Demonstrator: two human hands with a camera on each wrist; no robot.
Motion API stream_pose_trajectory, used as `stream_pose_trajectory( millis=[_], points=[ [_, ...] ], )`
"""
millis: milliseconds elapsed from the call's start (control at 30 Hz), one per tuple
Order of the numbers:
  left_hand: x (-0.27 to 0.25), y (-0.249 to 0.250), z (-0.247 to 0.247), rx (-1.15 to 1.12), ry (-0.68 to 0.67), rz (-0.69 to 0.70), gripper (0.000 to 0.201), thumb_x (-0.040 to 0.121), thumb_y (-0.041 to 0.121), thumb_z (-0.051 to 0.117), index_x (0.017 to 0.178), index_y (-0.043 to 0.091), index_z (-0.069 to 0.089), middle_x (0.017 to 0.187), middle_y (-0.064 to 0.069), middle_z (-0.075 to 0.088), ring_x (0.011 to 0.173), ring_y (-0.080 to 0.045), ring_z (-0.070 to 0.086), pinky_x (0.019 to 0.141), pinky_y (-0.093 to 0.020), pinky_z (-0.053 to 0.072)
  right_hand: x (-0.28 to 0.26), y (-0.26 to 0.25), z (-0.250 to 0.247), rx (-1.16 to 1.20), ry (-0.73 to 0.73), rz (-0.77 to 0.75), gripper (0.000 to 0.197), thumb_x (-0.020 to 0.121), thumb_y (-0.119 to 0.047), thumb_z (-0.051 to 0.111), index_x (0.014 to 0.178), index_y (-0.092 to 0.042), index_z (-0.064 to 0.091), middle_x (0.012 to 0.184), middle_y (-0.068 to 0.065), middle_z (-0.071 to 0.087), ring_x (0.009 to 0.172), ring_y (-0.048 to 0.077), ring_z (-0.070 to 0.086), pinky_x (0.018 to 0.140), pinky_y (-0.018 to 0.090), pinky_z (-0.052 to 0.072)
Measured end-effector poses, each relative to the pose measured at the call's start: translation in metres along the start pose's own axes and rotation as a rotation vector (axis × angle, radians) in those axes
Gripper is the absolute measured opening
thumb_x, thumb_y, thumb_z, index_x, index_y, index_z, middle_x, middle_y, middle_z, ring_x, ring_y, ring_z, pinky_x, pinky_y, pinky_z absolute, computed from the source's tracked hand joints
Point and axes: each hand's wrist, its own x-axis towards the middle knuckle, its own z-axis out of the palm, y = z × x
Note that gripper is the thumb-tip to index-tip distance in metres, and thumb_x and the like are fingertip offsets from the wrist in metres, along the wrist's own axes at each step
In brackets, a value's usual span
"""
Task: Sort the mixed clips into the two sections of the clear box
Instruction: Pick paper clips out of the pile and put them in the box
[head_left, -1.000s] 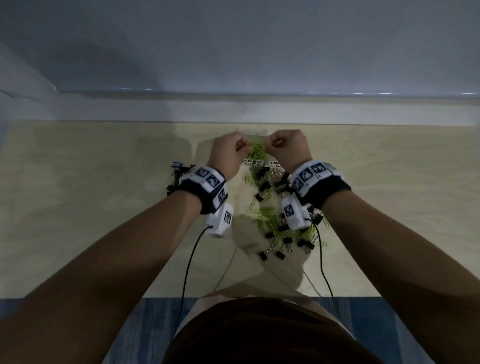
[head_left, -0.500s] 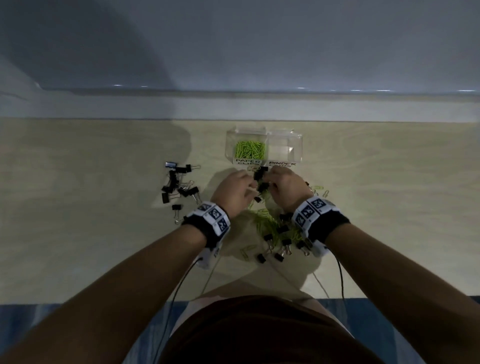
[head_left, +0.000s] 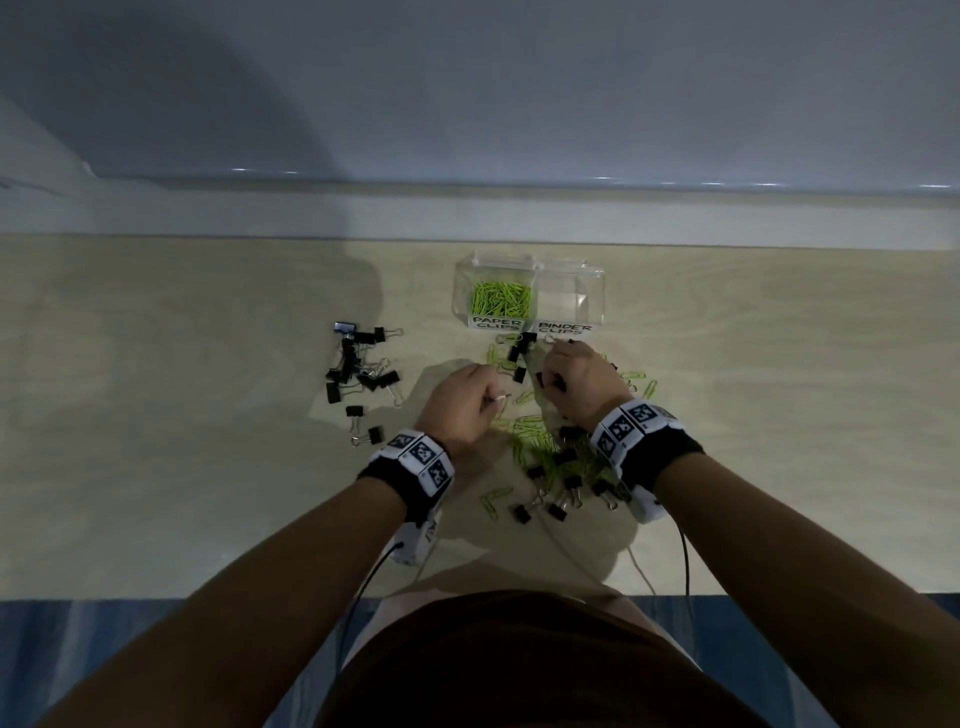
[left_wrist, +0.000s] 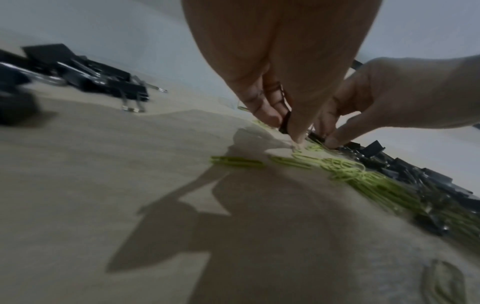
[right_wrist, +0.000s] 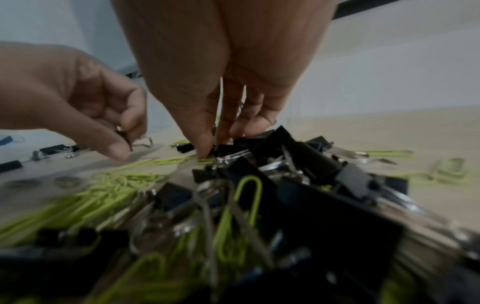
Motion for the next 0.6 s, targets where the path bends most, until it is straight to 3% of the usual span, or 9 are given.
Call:
stream_pose_trajectory(
  millis=[100,167,233,367,467,600],
  points=[
    [-0.014,-0.02,-0.013,-0.049,0.103,-0.086,0.013,0.084,0.014,0.064,0.083,0.014,0.051,0.084,0.001,0.056,0.075,-0.015,0.054,0.063,-0.023,0.042,-0.002,0.003,0.001,0.0,-0.009,0.057,0.009,0.071,-0.001,0.062,0.079,-0.005,0.06,0.087,0.011,0.06,0.085,0.03,0.055,0.068,0.031,0.044],
    [-0.02,-0.04,-0.022,-0.016,0.172,-0.171,0.013,0.083,0.016,0.065,0.085,0.014,0.052,0.089,-0.001,0.058,0.081,-0.018,0.056,0.068,-0.028,0.047,-0.002,0.005,0.0,0.006,-0.032,0.081,0.02,0.072,-0.001,0.062,0.092,-0.007,0.063,0.095,0.011,0.061,0.092,0.029,0.054,0.075,0.034,0.048],
    [-0.024,-0.053,-0.028,0.123,0.197,-0.197,0.014,0.082,0.017,0.065,0.09,0.012,0.055,0.098,-0.007,0.056,0.095,-0.026,0.052,0.082,-0.037,0.047,-0.001,0.003,-0.001,-0.02,-0.075,0.078,0.026,0.073,-0.001,0.062,0.098,-0.009,0.065,0.1,0.01,0.06,0.097,0.029,0.053,0.08,0.038,0.05],
    [-0.011,-0.032,-0.026,0.229,0.148,-0.048,0.025,0.085,0.02,0.062,0.109,0.011,0.059,0.117,-0.008,0.051,0.112,-0.026,0.043,0.098,-0.038,0.041,0.001,-0.002,0.0,-0.058,-0.12,0.054,0.023,0.074,-0.004,0.064,0.096,-0.013,0.066,0.101,0.008,0.057,0.098,0.029,0.052,0.081,0.037,0.049],
    [0.01,-0.001,-0.01,0.204,0.017,0.105,0.033,0.088,0.016,0.058,0.12,0.01,0.056,0.124,-0.007,0.048,0.115,-0.023,0.042,0.098,-0.036,0.044,-0.001,-0.003,0.002,0.003,-0.092,0.0,0.022,0.073,-0.007,0.067,0.092,-0.015,0.062,0.097,0.004,0.055,0.091,0.026,0.054,0.078,0.039,0.05],
    [0.03,0.019,0.004,0.259,-0.069,0.147,0.037,0.086,0.006,0.058,0.123,0.005,0.054,0.123,-0.012,0.048,0.113,-0.03,0.043,0.094,-0.043,0.045,-0.009,-0.005,0.001,0.245,0.038,0.059,0.021,0.072,-0.008,0.069,0.086,-0.02,0.058,0.084,-0.003,0.06,0.074,0.017,0.057,0.07,0.033,0.052]
  ],
)
